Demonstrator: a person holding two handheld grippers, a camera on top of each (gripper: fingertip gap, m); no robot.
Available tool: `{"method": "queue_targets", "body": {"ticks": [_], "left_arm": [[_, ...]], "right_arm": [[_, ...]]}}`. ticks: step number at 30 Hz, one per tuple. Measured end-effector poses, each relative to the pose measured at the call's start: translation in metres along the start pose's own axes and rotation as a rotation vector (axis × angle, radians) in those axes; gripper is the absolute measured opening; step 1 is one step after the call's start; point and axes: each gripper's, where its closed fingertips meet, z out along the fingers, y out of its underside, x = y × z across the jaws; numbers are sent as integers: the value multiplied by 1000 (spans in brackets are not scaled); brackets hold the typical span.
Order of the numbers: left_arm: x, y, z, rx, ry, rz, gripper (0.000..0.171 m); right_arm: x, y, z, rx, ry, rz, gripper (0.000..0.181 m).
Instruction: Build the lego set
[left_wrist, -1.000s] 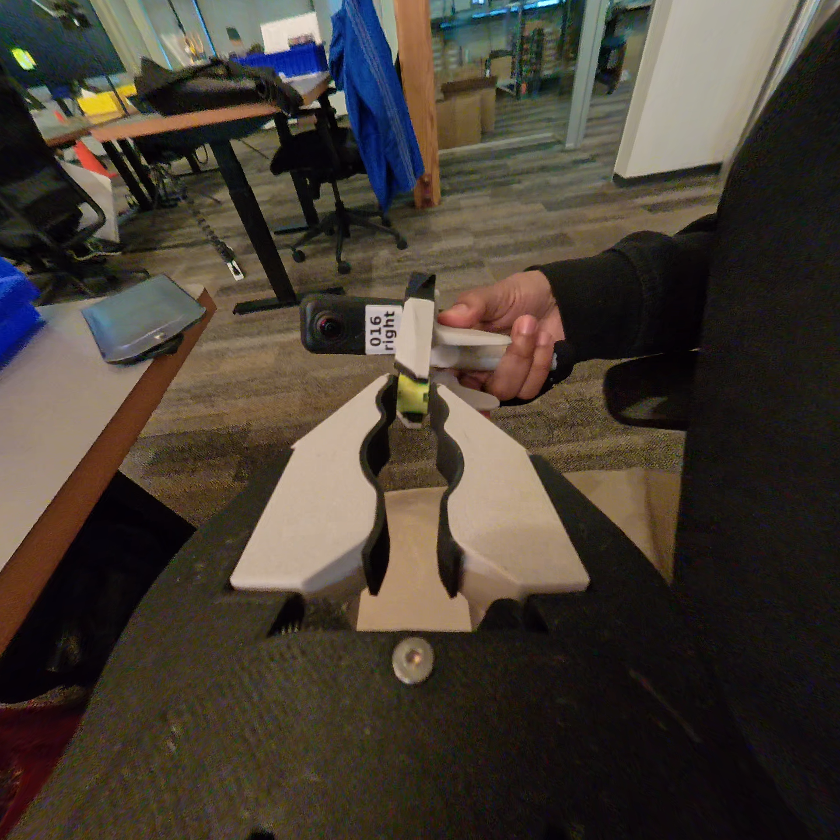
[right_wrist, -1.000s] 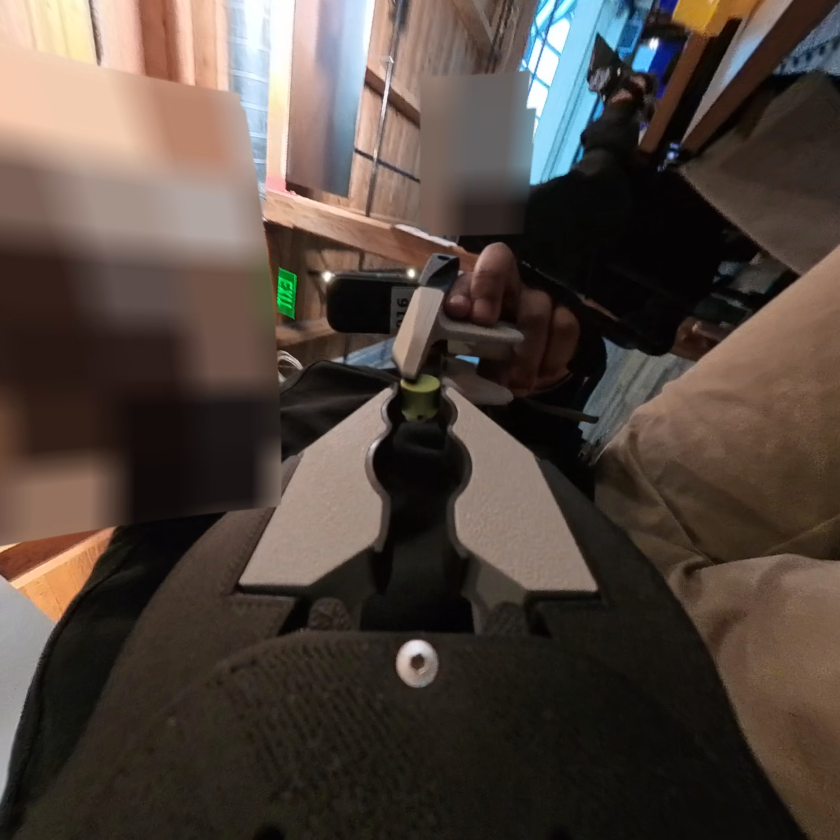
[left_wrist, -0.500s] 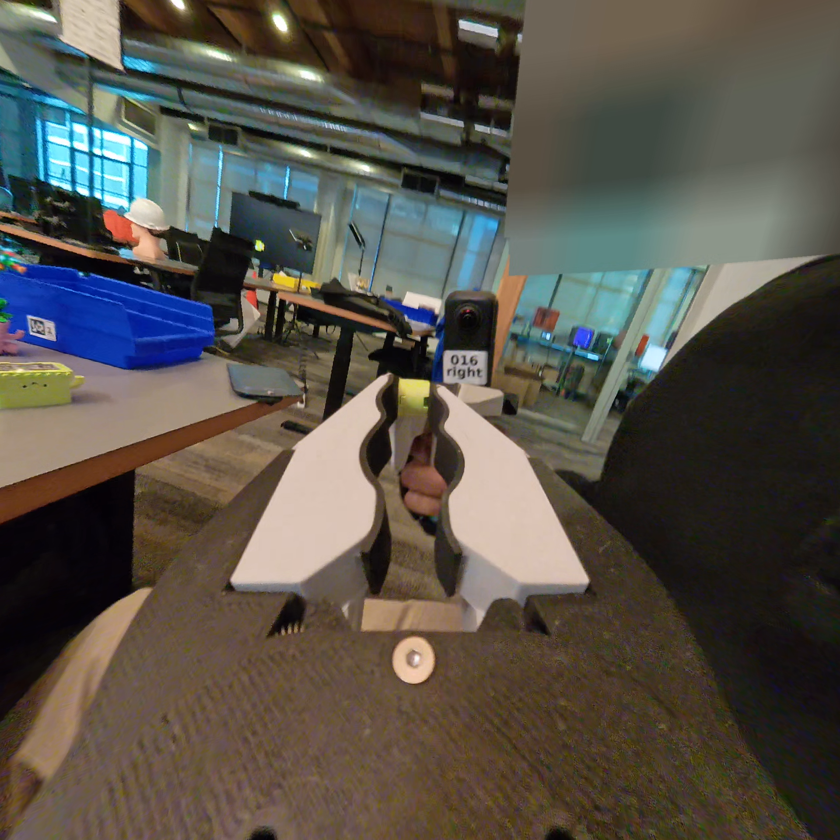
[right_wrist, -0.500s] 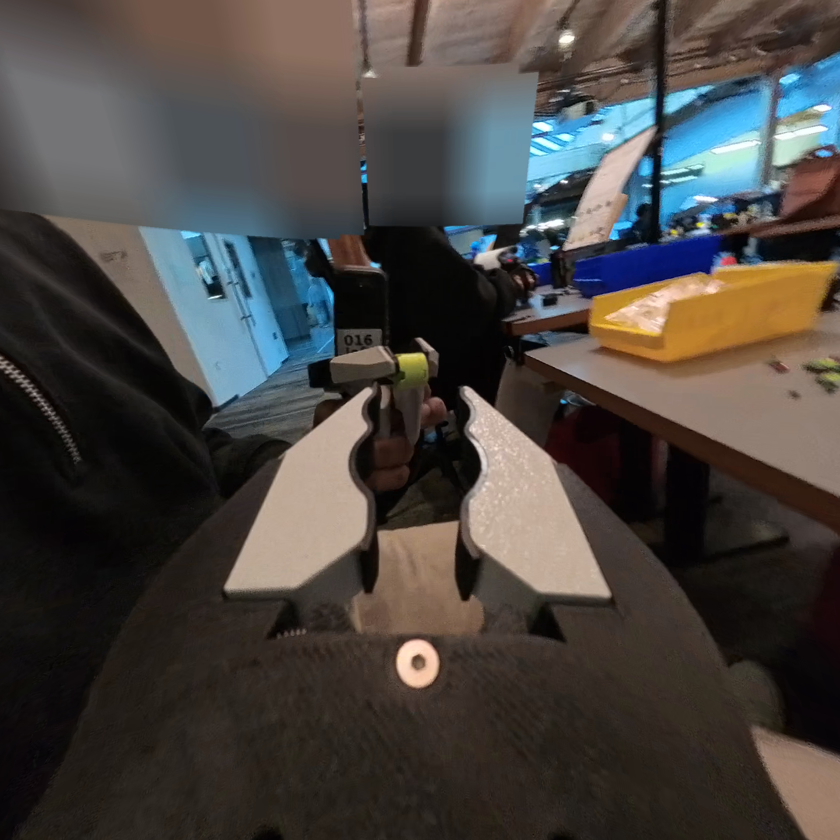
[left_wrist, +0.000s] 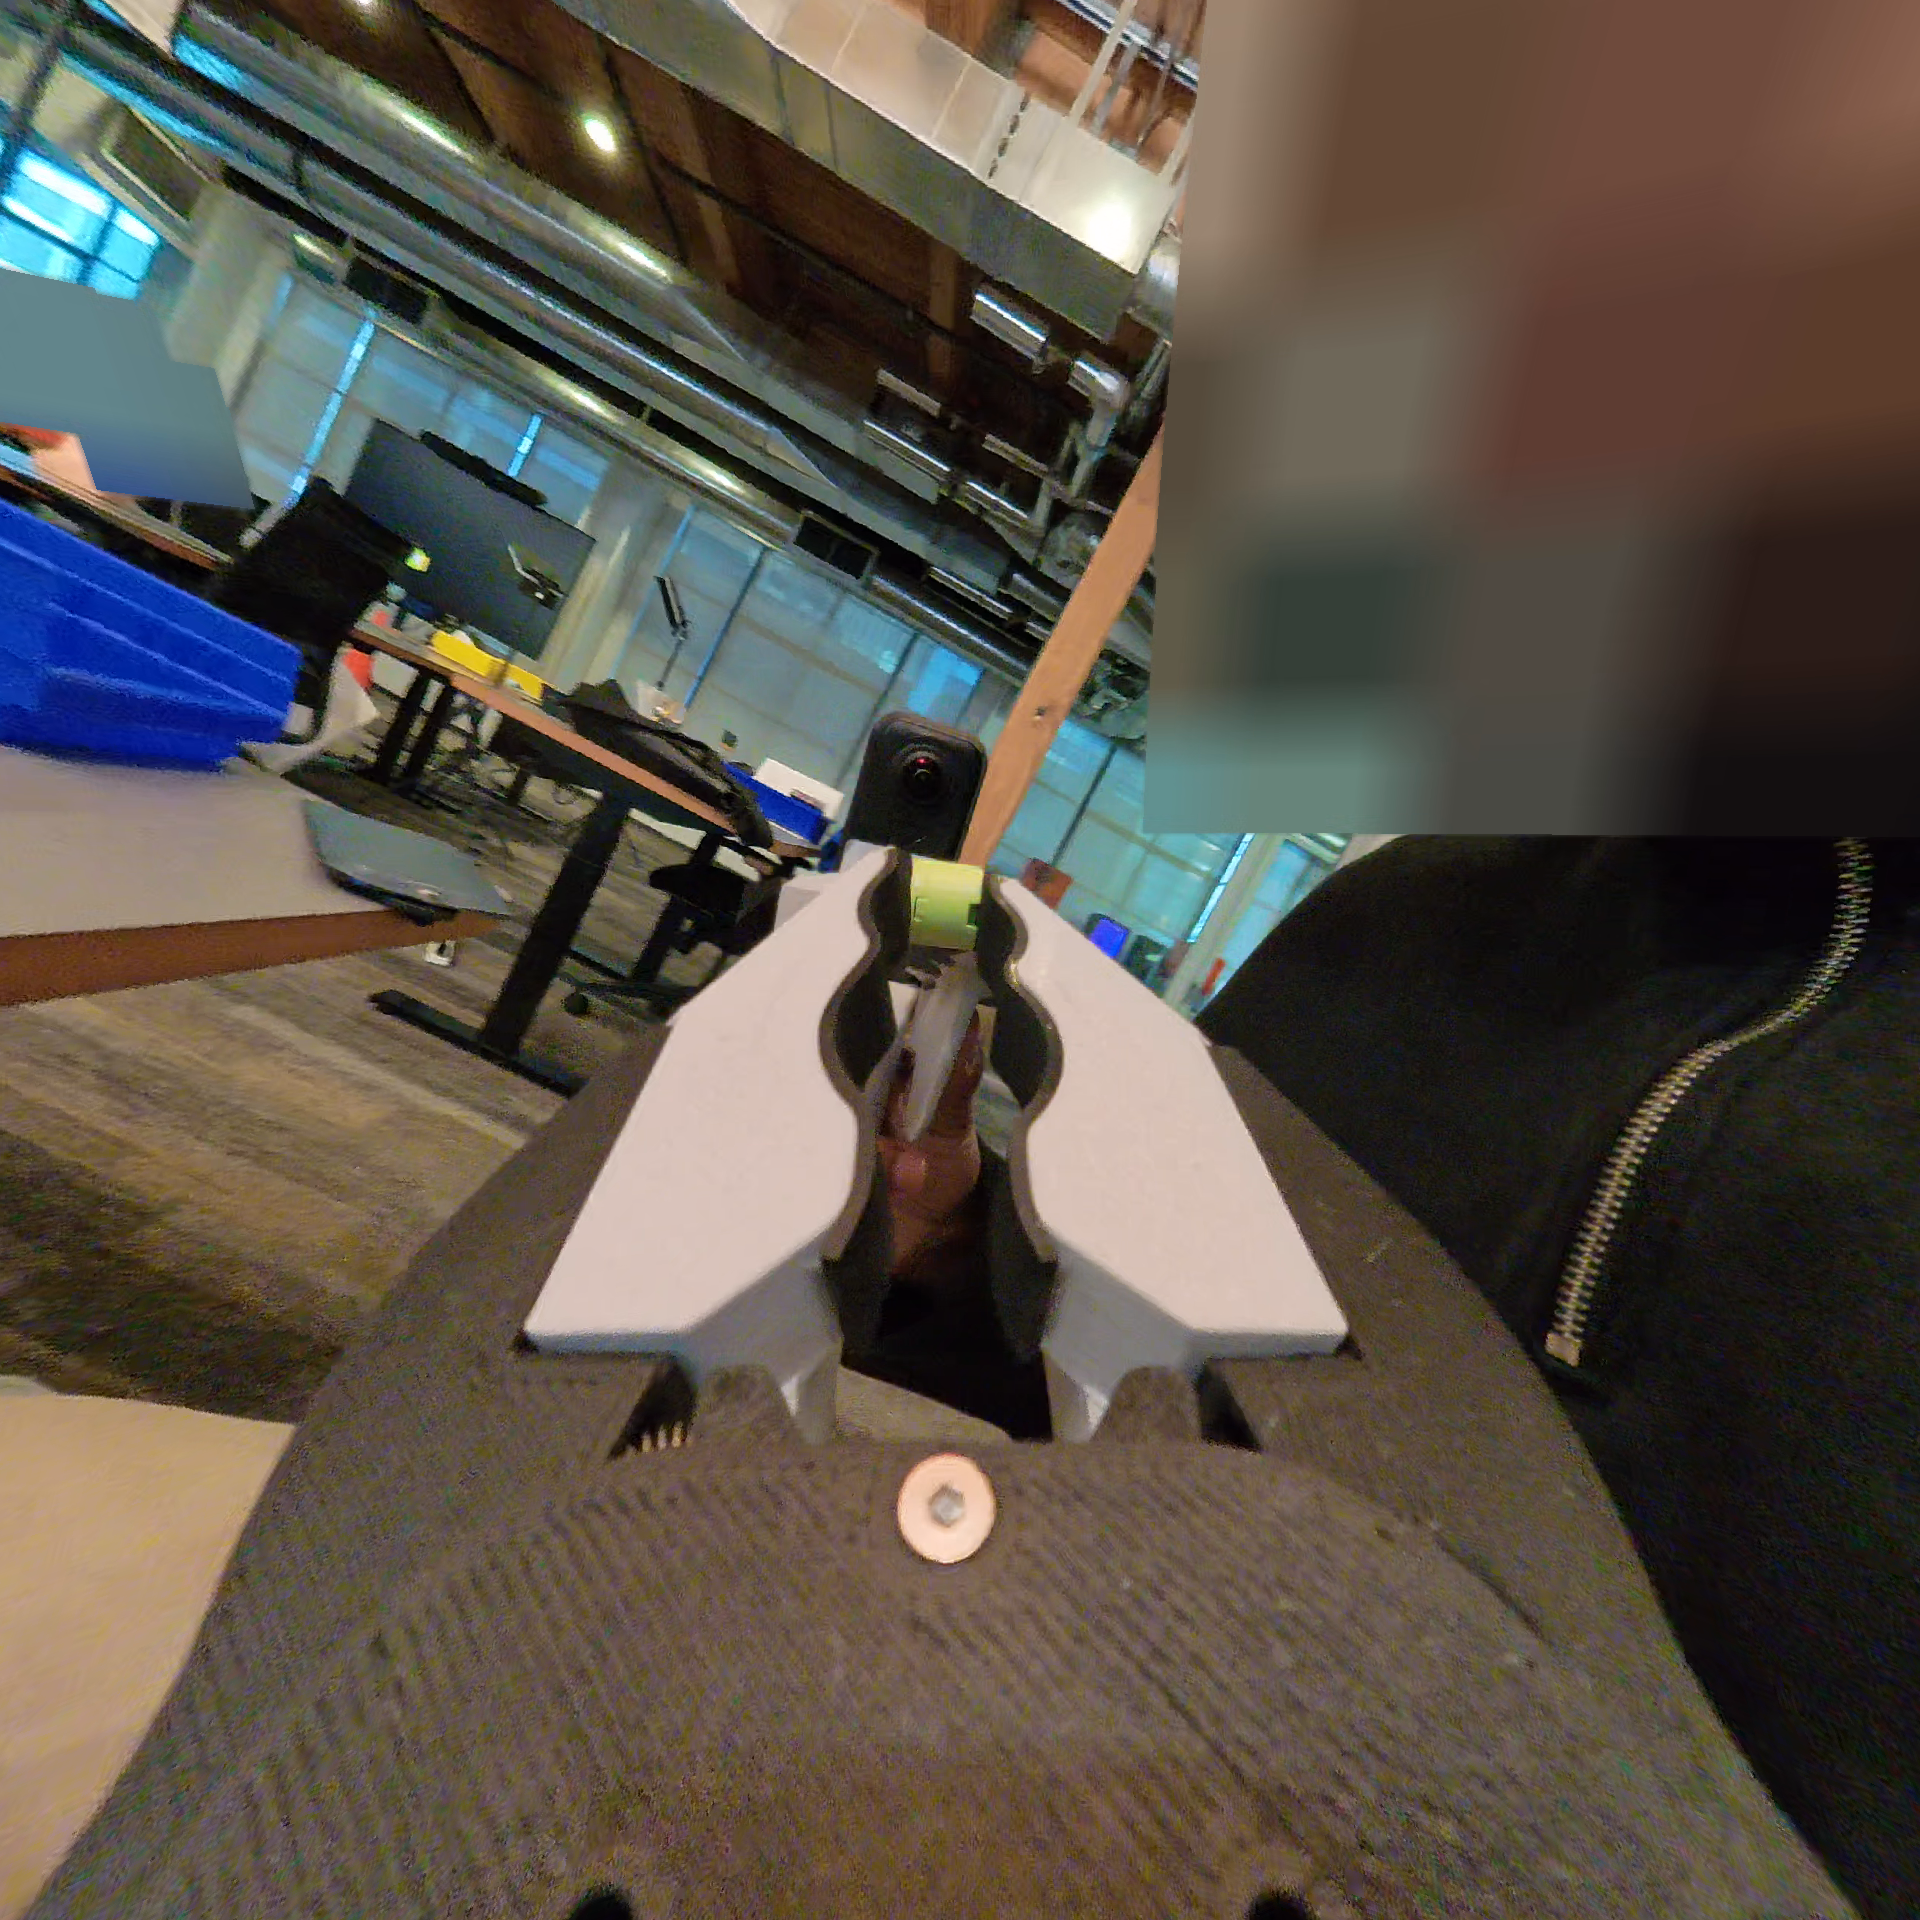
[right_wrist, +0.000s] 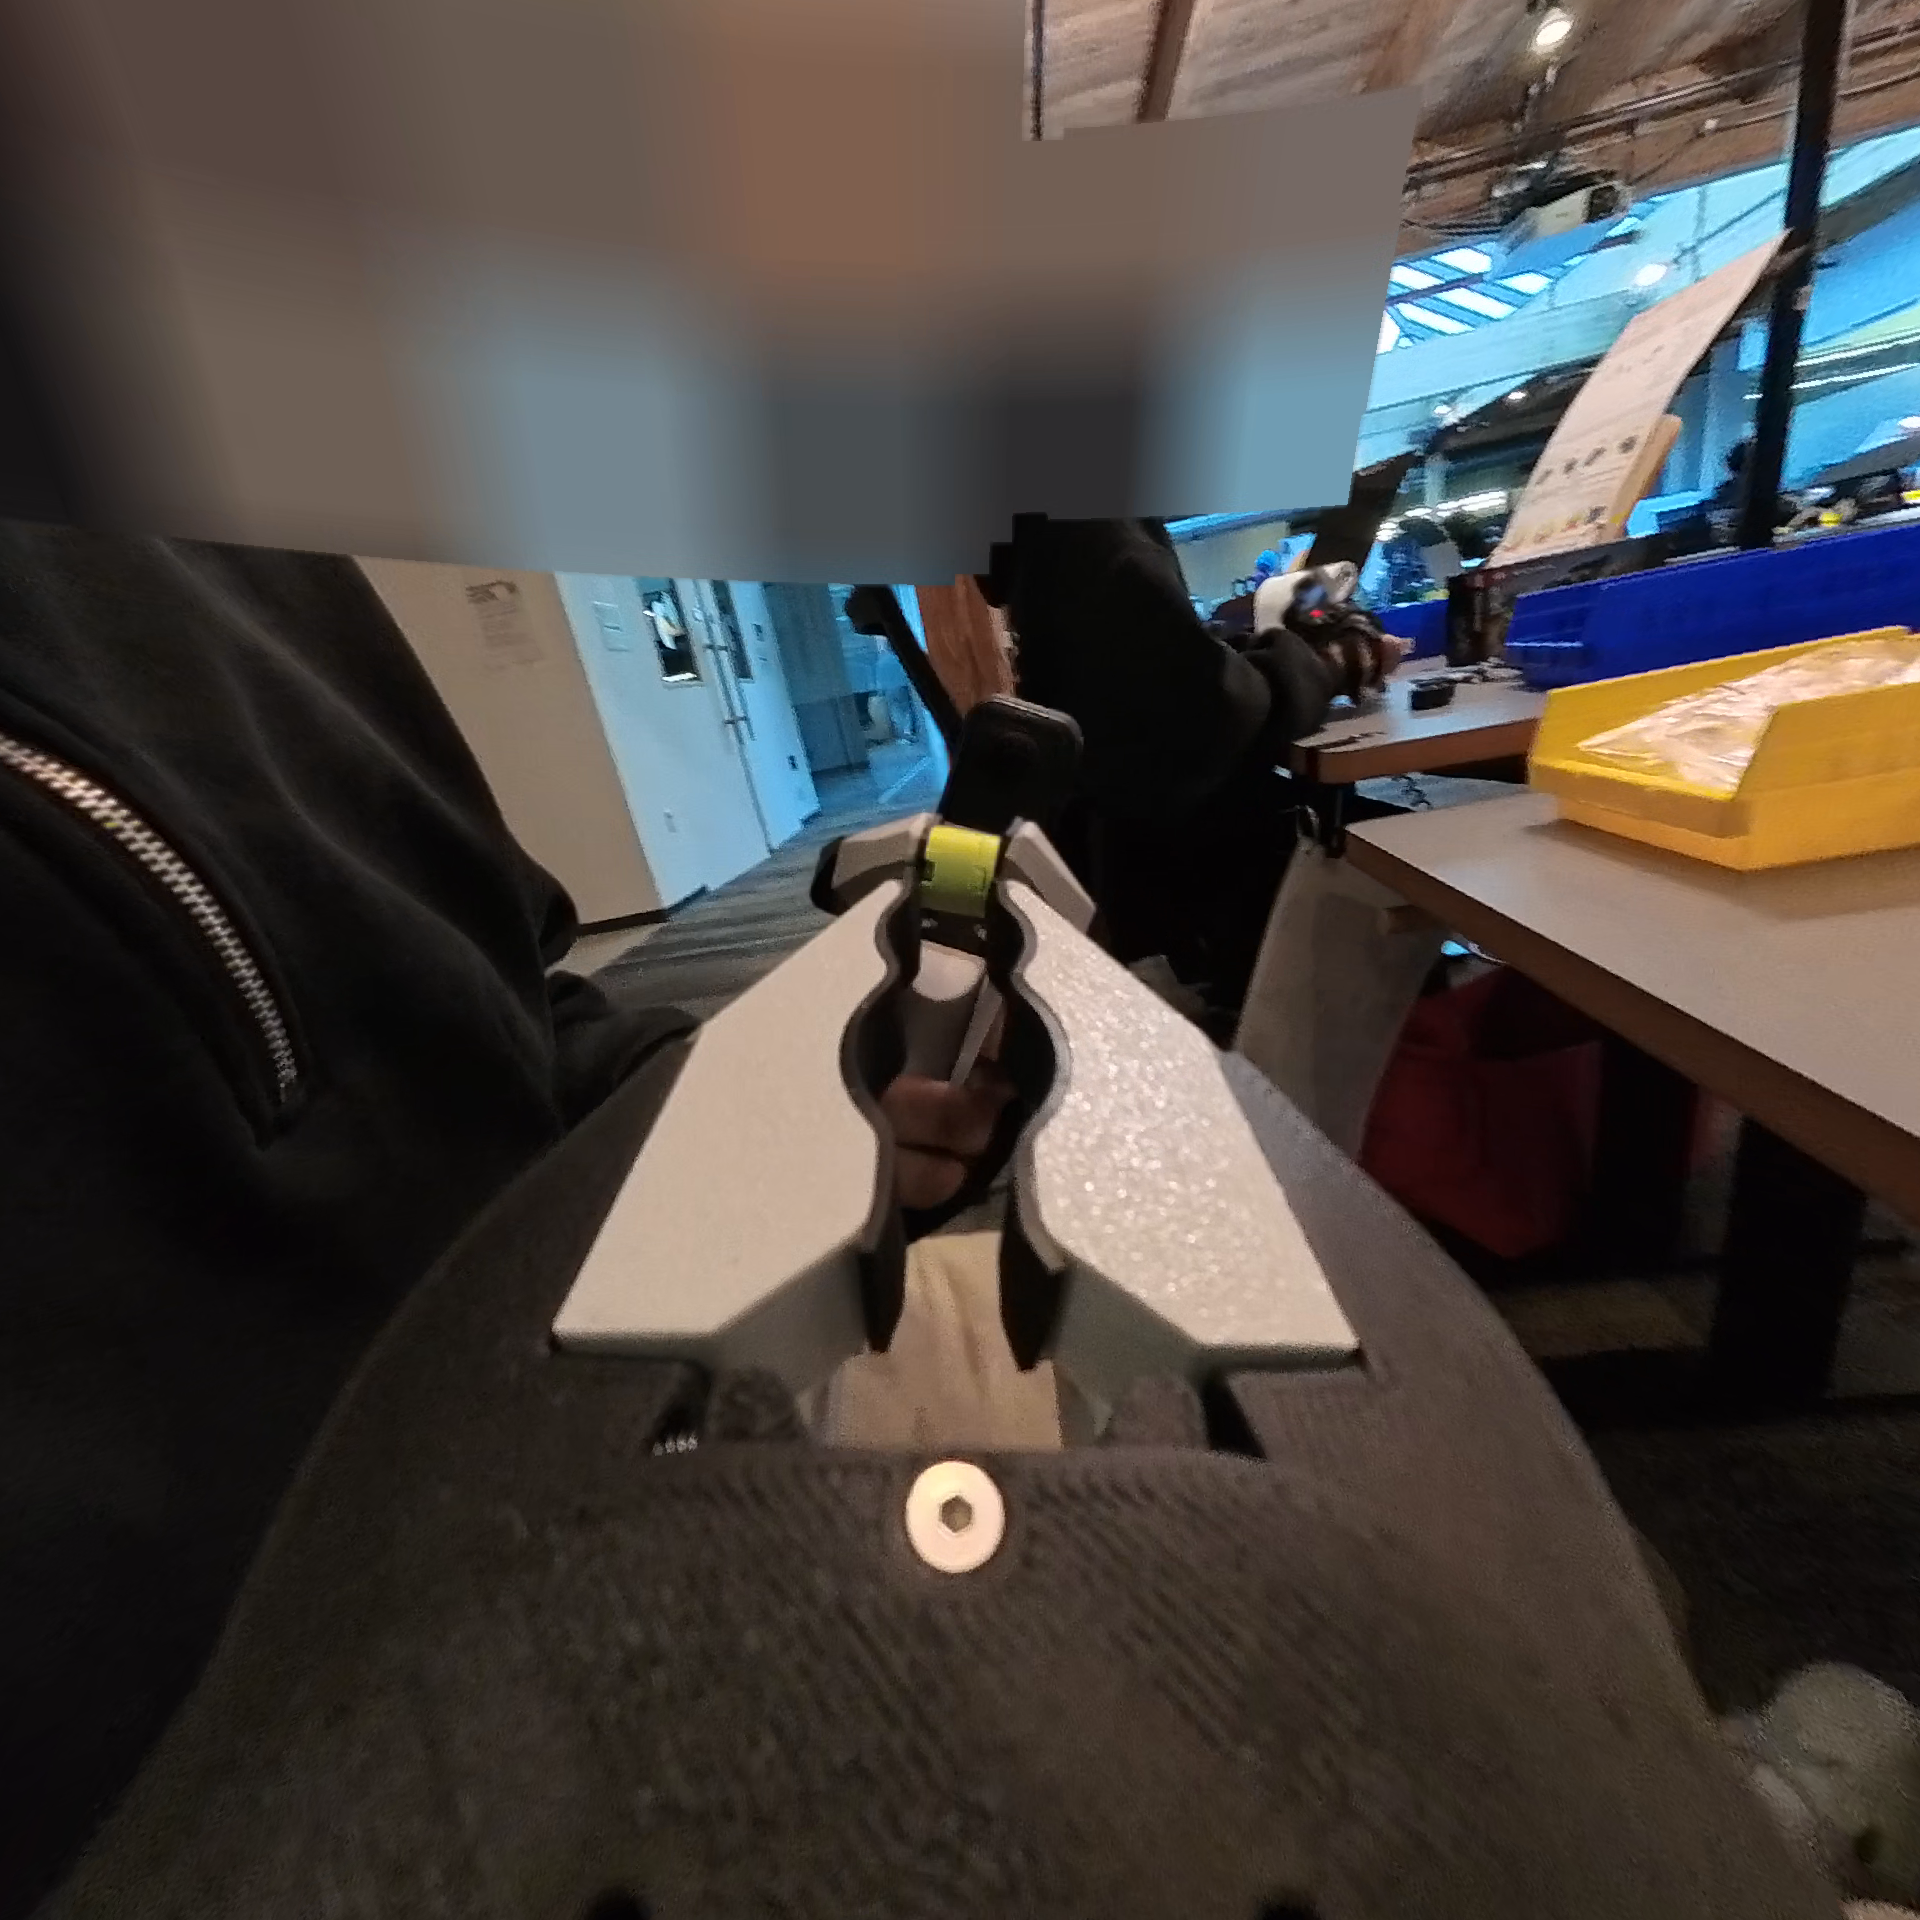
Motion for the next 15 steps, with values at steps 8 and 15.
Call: {"method": "queue_targets", "body": {"ticks": [8,15], "left_arm": [[-102,8,14,-158,-121,9,11],[-251,-5,-18,-536,-518,386,11]], "right_arm": [[98,29,-59,11,400,99,38],[193,107,-113,-263,739,114,30]]}}
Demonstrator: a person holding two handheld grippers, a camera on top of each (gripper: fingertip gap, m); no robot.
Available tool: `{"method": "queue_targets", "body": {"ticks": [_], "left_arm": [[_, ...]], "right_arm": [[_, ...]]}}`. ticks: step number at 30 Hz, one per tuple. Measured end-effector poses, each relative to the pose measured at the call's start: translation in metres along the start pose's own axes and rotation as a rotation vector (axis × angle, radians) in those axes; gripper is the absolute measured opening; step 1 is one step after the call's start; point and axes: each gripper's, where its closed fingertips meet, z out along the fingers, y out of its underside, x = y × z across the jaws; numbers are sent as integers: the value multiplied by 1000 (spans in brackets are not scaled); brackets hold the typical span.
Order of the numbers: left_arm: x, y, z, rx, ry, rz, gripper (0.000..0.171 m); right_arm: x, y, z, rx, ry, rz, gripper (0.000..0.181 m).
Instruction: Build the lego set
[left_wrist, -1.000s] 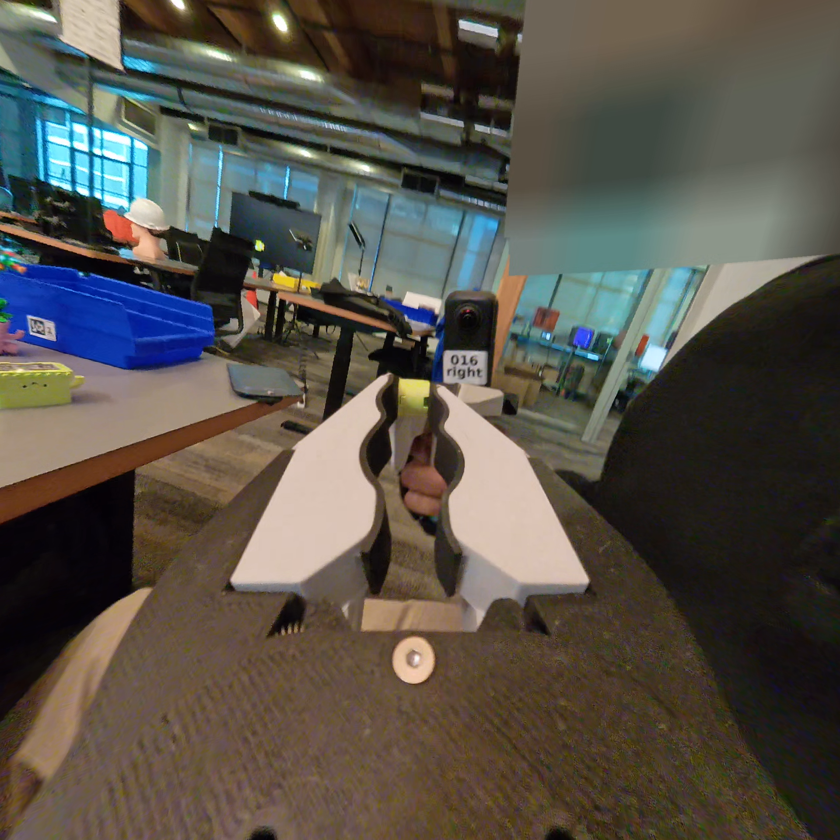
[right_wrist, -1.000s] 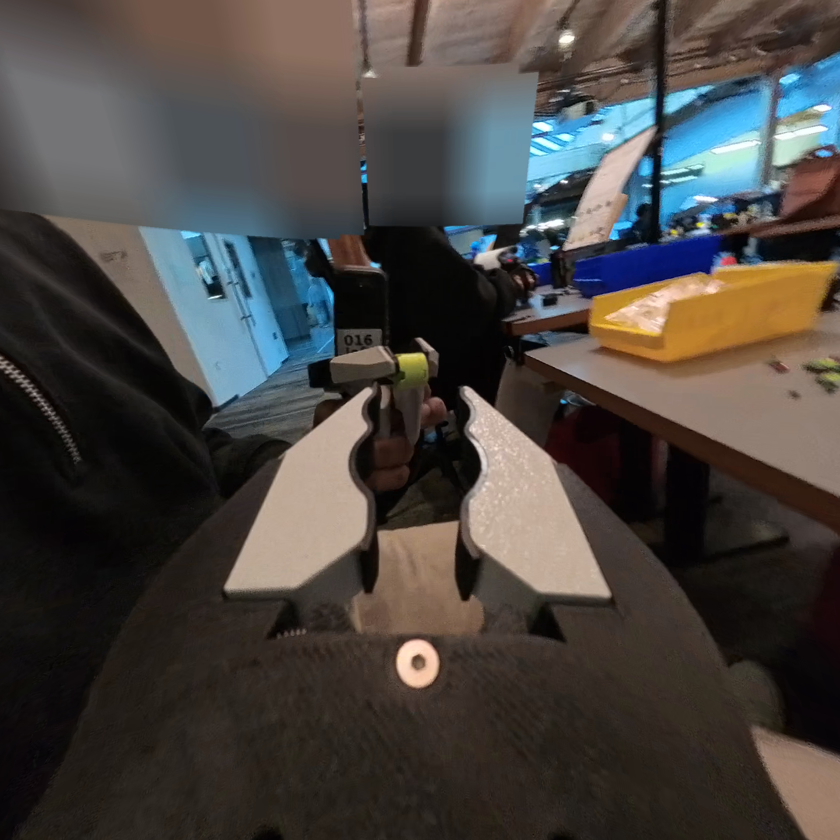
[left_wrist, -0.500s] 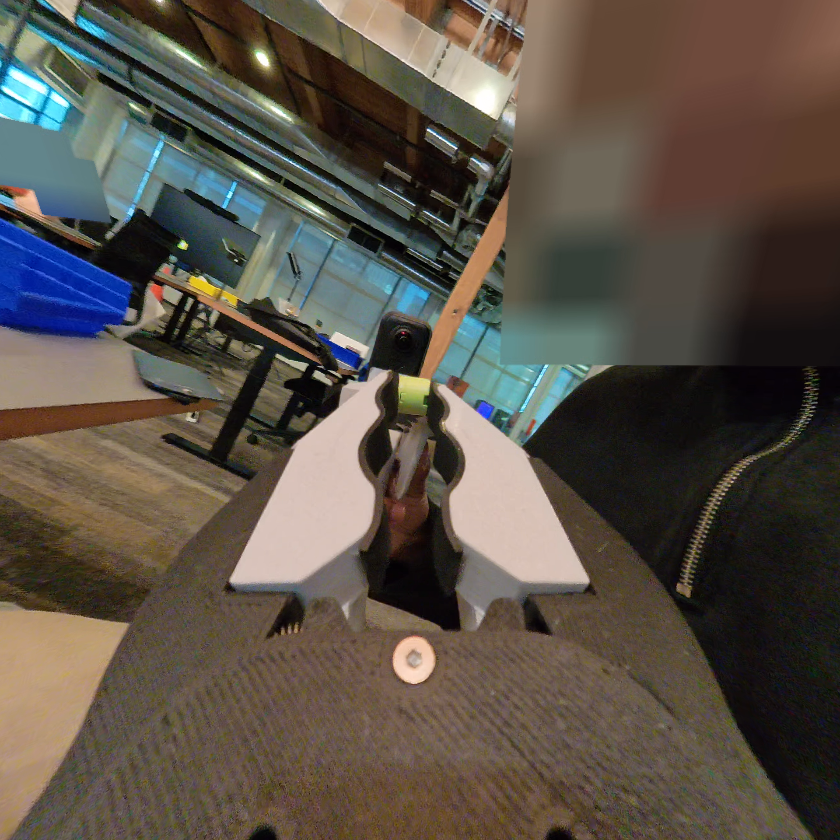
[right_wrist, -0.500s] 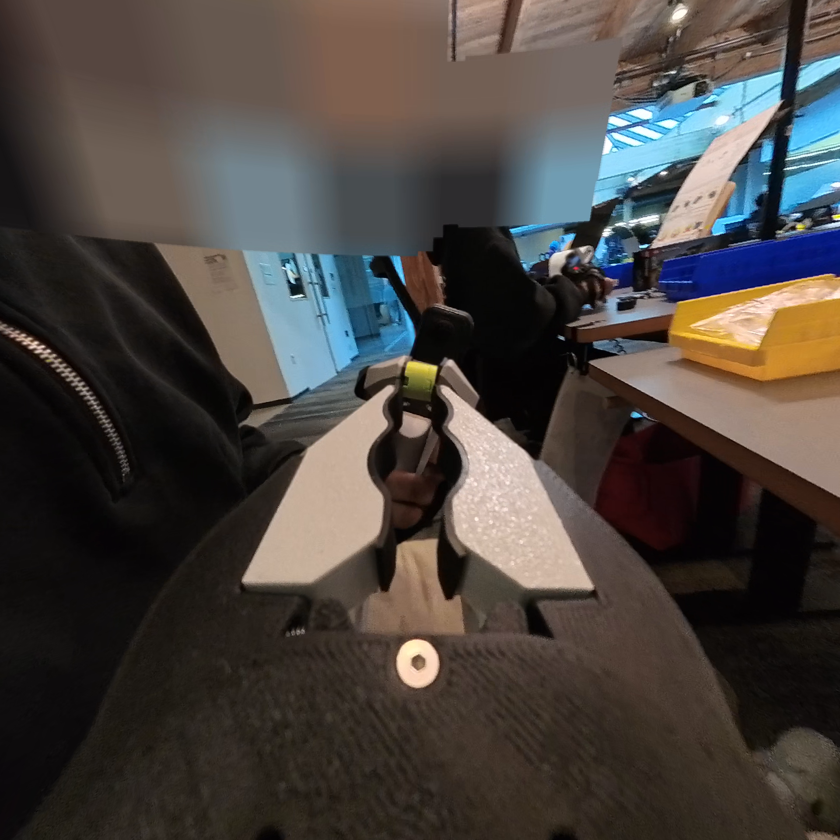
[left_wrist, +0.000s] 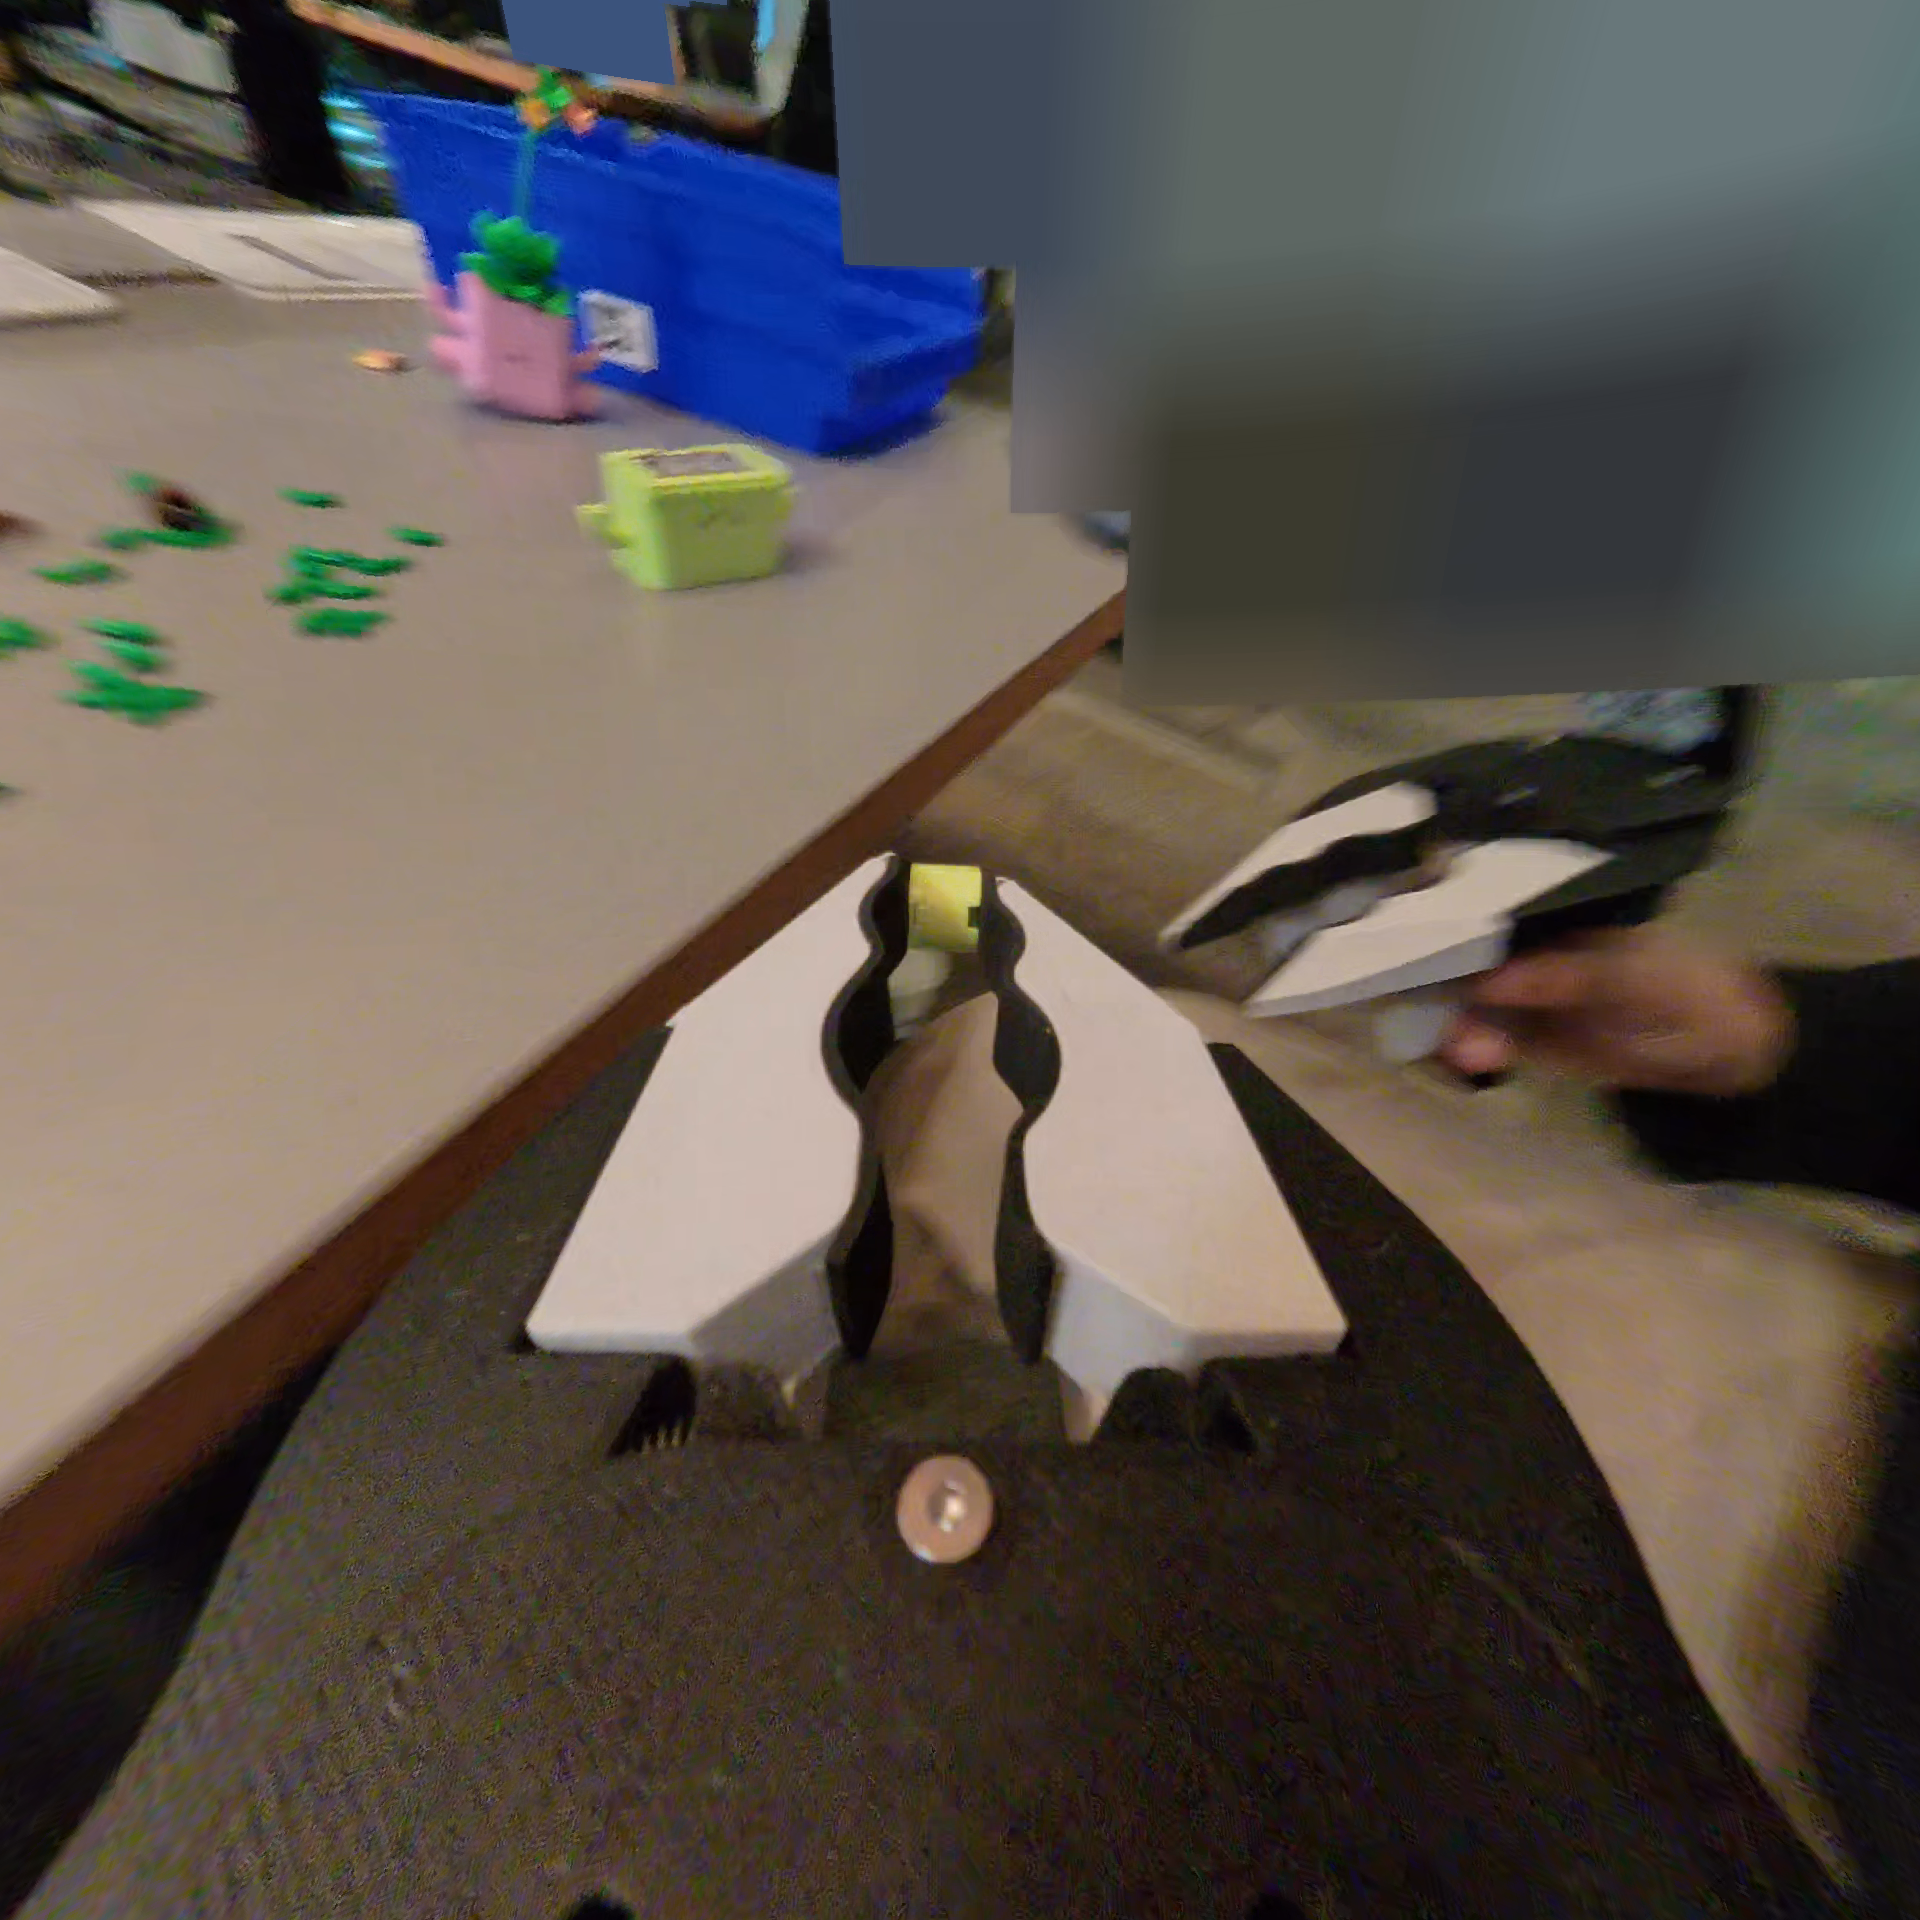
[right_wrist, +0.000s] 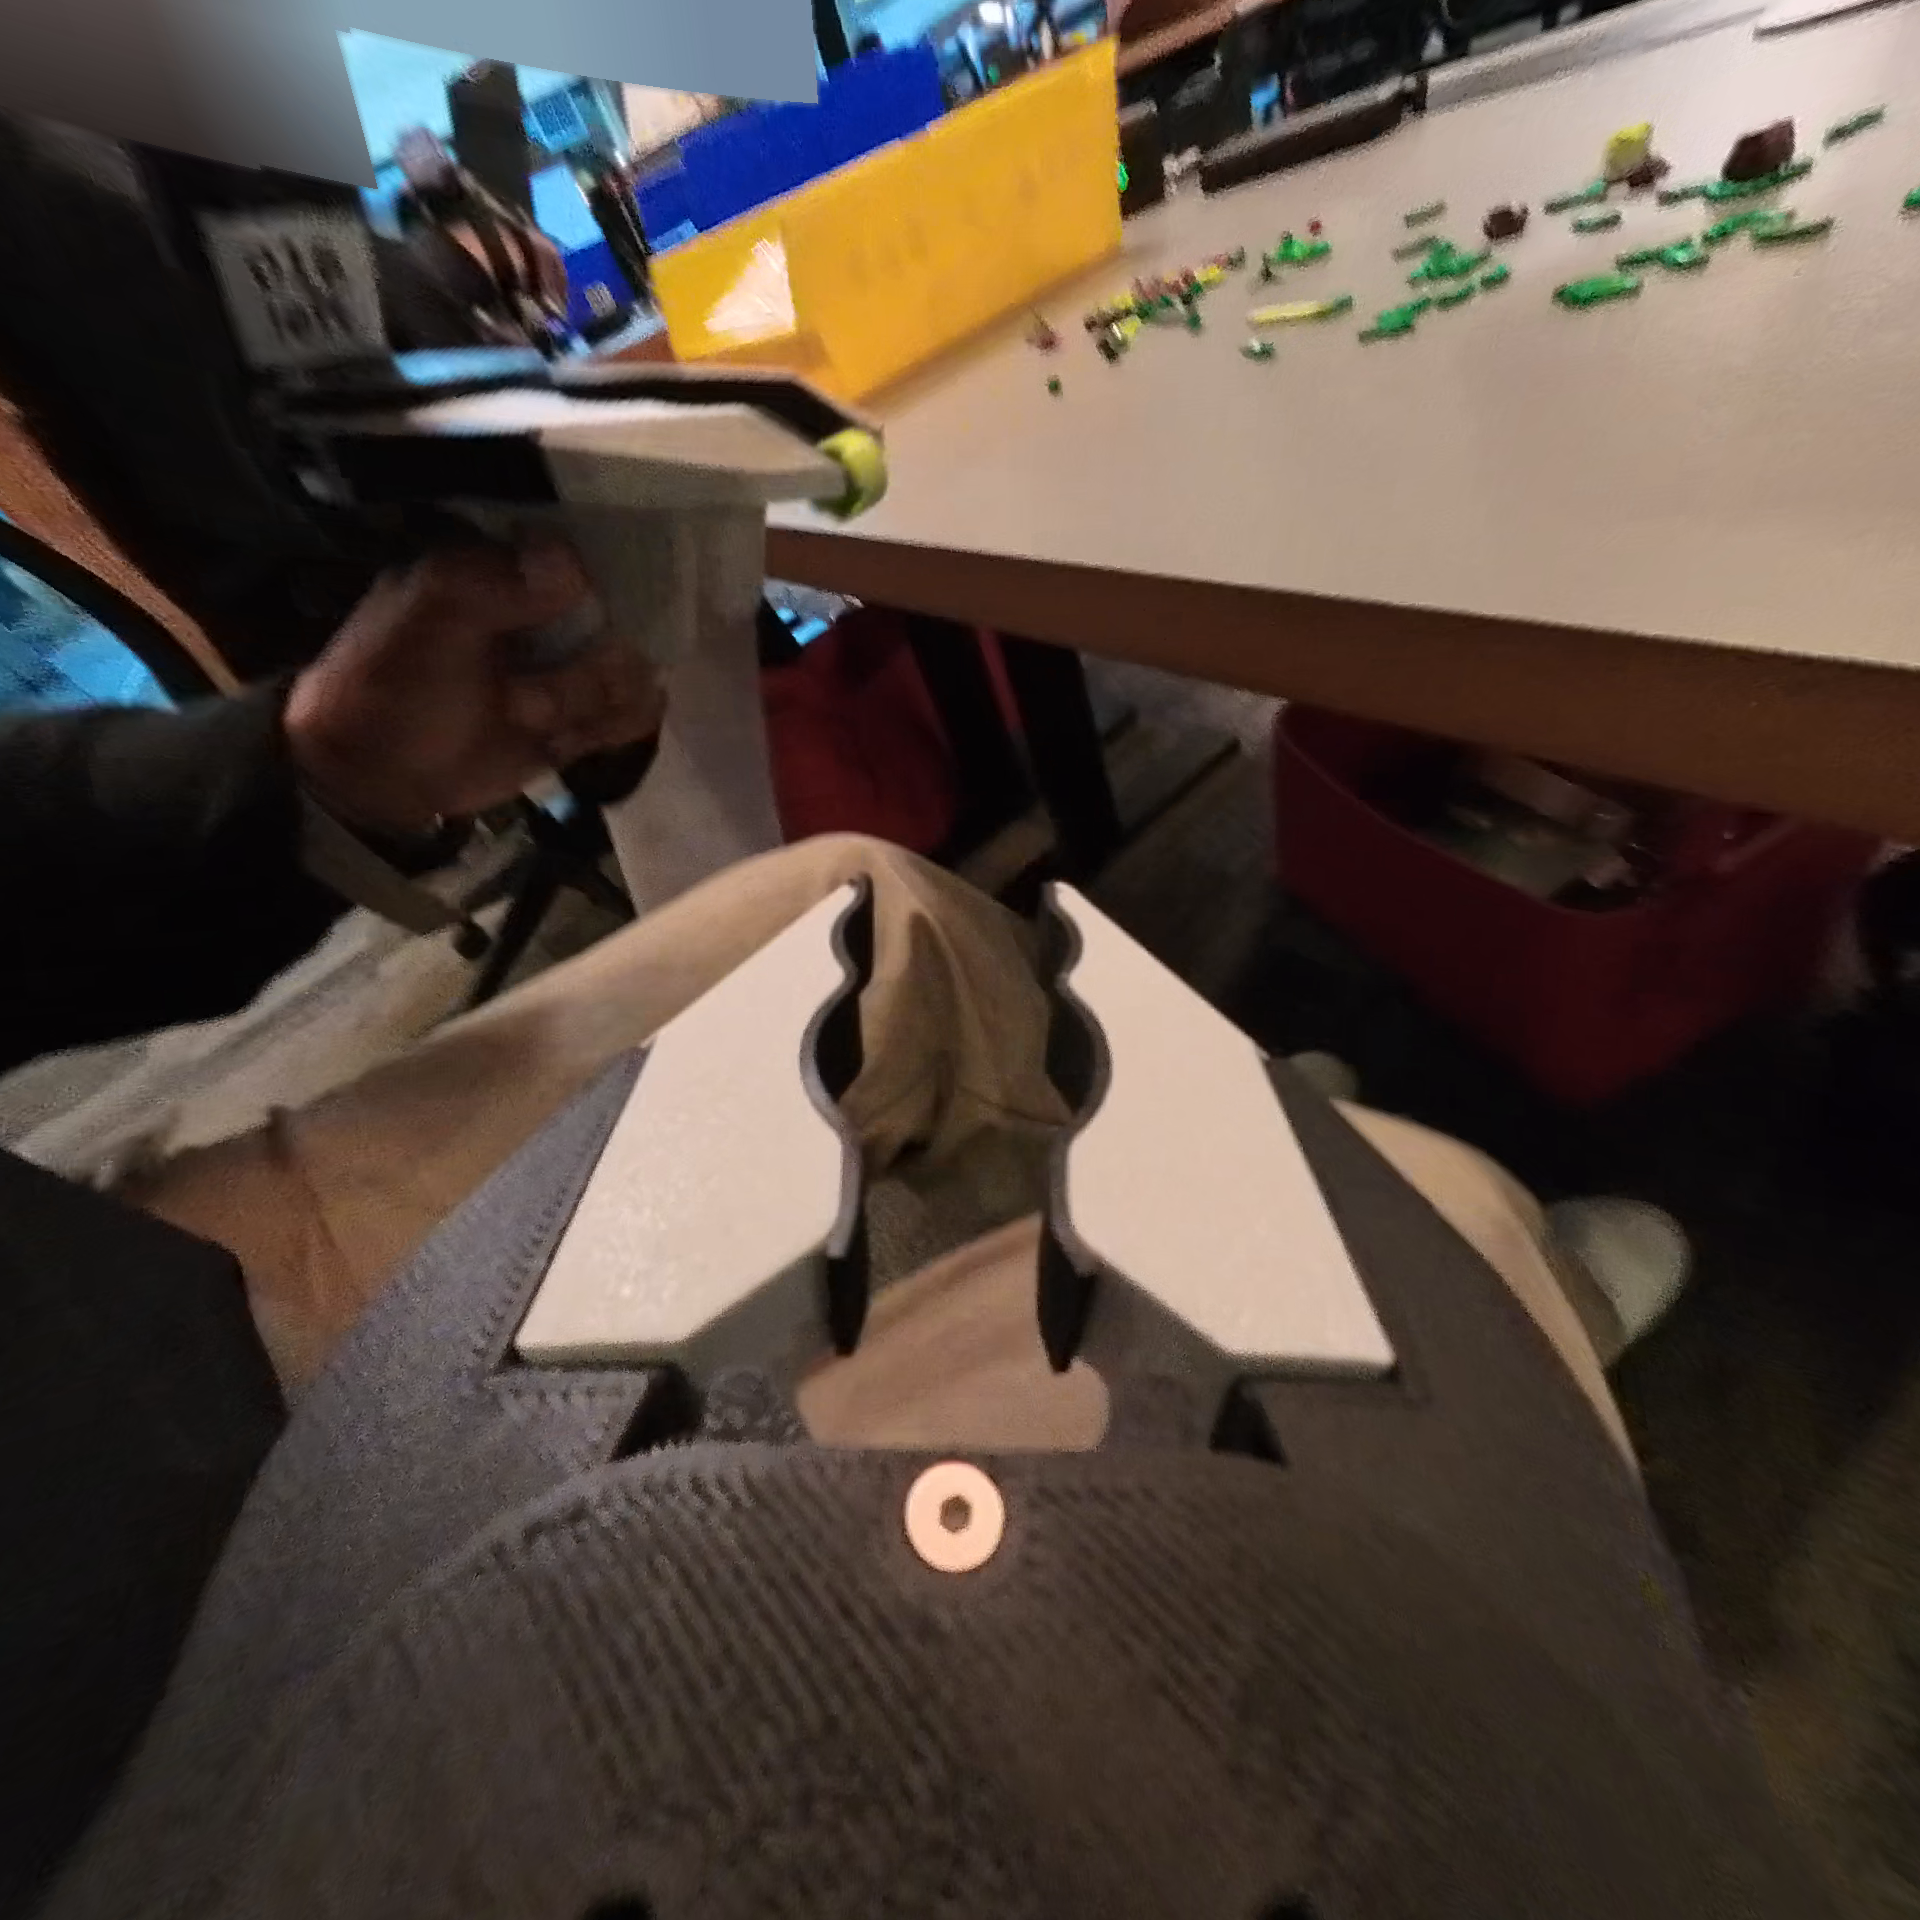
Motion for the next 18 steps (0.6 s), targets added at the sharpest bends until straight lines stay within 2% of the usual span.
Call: {"method": "queue_targets", "body": {"ticks": [2,3,5,7,10,16,18], "left_arm": [[-30,2,14,-70,-116,196,12],[-37,-6,20,-47,-132,255,12],[-48,-21,34,16,-138,237,12],[-56,-21,50,-4,-127,195,12],[-68,-27,68,-26,-166,276,12],[-101,-27,99,-215,-246,409,12],[-107,-28,108,-254,-231,444,12]], "right_arm": [[12,5,9,-27,13,-37,27],[17,2,12,-29,14,-57,23],[23,-15,20,-12,-15,-90,20],[28,-41,28,19,-44,-152,21],[43,-76,41,87,-52,-256,18],[66,-131,74,177,-126,-269,18],[86,-137,80,166,-50,-354,16]]}}
